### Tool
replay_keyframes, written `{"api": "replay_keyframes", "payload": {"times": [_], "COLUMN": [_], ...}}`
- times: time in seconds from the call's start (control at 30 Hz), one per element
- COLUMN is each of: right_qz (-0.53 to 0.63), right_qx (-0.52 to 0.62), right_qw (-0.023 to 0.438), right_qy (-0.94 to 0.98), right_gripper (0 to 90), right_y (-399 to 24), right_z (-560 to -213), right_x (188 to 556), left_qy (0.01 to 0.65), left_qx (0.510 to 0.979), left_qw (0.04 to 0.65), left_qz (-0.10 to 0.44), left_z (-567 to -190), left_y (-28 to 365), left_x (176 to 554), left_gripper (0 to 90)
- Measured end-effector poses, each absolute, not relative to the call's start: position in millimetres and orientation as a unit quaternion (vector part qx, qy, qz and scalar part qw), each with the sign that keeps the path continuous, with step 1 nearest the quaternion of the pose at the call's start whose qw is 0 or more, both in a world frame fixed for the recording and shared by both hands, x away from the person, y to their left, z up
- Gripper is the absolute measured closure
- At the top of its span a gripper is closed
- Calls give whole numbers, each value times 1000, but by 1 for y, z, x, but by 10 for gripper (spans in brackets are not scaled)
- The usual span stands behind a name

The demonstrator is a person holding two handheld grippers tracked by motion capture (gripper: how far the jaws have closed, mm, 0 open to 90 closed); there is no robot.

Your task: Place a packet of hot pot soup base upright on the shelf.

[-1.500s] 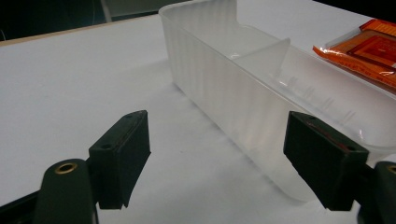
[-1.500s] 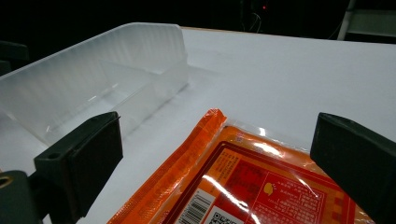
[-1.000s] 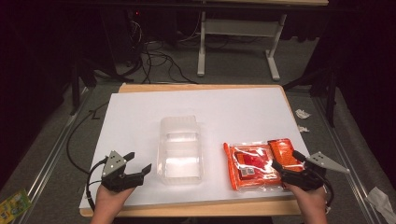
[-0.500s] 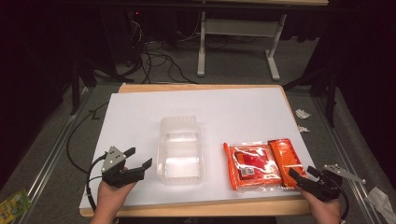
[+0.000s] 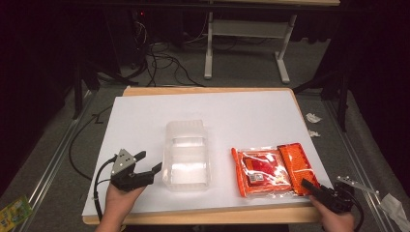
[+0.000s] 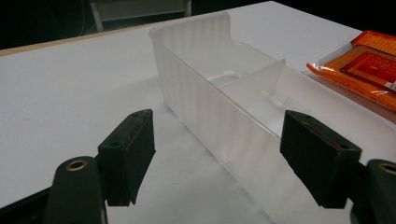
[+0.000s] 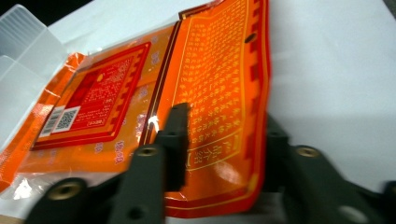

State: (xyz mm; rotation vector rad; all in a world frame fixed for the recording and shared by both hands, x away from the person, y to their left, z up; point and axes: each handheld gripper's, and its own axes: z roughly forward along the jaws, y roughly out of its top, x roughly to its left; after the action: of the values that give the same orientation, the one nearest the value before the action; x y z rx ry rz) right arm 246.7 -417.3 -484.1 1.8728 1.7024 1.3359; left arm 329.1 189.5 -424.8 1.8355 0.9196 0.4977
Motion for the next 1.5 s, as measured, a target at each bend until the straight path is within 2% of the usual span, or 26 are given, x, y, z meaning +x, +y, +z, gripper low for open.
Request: {"api": "replay_keyframes", "payload": {"times": [0.03,0.07,0.17,0.33,0.63,0.87,1.27,1.5], "right_qz": [463,462,460,436,463,509,553,580], "right_qx": [644,641,629,605,578,527,462,400], "right_qw": [148,151,163,214,255,287,283,279], "right_qy": [590,593,605,632,622,617,633,653], "right_gripper": [815,852,900,900,900,900,900,900], "right_y": [-418,-417,-413,-398,-389,-368,-332,-308], "right_z": [-482,-481,-477,-463,-442,-406,-370,-352], "right_x": [246,246,247,252,262,275,305,297], "left_qy": [378,378,377,374,371,371,356,334], "left_qx": [757,757,758,760,760,759,758,760], "left_qw": [492,492,492,493,495,497,515,534], "left_qz": [206,205,202,200,199,199,184,159], "left_z": [-425,-425,-425,-426,-424,-423,-416,-407], "left_y": [190,190,190,188,192,193,185,169], "left_x": [329,329,329,327,318,305,290,290], "left_gripper": [270,269,270,270,269,266,266,261]}}
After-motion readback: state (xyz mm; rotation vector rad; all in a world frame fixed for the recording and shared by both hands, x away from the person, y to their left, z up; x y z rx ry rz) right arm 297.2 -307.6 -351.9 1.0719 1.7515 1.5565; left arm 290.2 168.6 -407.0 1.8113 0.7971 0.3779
